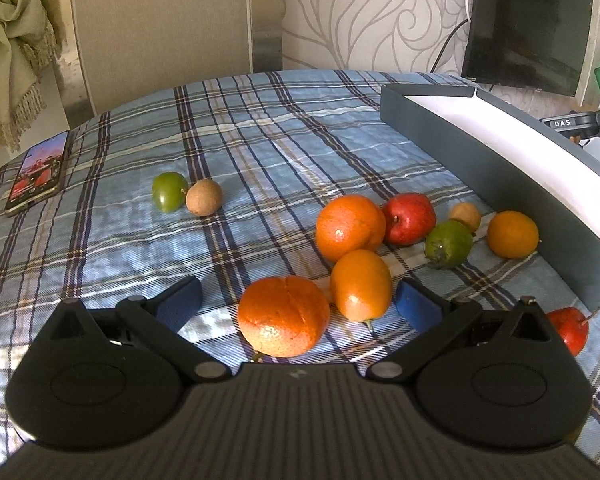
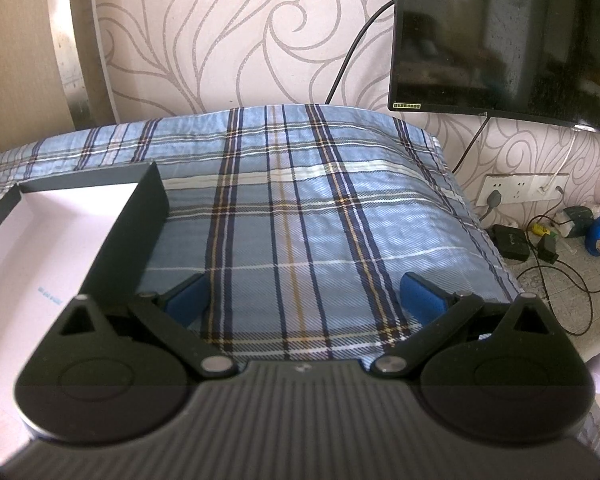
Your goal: Organize fruits
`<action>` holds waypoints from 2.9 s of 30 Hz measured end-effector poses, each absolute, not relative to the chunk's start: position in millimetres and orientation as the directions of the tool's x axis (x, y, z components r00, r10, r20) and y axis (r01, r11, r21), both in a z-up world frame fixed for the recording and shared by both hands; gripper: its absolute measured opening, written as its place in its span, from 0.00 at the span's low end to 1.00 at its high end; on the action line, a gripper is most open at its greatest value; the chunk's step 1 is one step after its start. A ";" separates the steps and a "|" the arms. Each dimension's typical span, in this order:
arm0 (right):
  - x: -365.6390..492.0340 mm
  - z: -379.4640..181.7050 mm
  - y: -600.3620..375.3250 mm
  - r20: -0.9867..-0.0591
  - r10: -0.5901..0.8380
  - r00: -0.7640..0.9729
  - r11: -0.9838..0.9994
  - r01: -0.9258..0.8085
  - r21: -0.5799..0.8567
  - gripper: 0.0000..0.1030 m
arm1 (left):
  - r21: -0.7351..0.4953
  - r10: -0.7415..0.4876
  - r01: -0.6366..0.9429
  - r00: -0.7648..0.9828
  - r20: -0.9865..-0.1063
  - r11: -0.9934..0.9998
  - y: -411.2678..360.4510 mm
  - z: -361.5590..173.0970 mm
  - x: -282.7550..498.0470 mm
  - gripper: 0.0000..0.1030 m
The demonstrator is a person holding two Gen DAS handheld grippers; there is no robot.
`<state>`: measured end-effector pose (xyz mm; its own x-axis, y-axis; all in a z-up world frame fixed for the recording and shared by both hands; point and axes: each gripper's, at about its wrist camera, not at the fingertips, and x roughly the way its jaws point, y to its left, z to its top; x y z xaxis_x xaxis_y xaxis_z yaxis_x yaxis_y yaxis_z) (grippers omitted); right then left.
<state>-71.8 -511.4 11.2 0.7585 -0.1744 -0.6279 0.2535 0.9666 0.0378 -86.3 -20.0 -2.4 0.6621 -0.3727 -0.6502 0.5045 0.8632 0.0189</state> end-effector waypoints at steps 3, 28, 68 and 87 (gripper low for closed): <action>-71.3 9.8 -501.9 -0.629 -0.179 0.756 0.967 0.254 0.029 1.00 | 0.021 -0.364 0.493 0.668 -0.649 0.870 -20.5 -2.4 -86.8 1.00; -71.4 9.6 -502.4 -0.629 -0.179 0.757 0.967 0.254 0.031 1.00 | 0.021 -0.319 0.435 0.693 -0.646 0.900 -20.3 -1.5 -87.2 1.00; -257.9 125.7 -229.2 -0.375 0.178 0.910 0.981 -0.192 0.002 1.00 | 0.019 -0.313 0.426 0.695 -0.648 0.905 -18.2 0.0 -91.0 1.00; -241.7 87.9 -198.3 -0.563 0.294 0.772 0.952 -0.292 0.096 0.95 | 0.002 -0.365 0.454 0.718 -0.592 0.891 -8.0 21.7 -129.5 1.00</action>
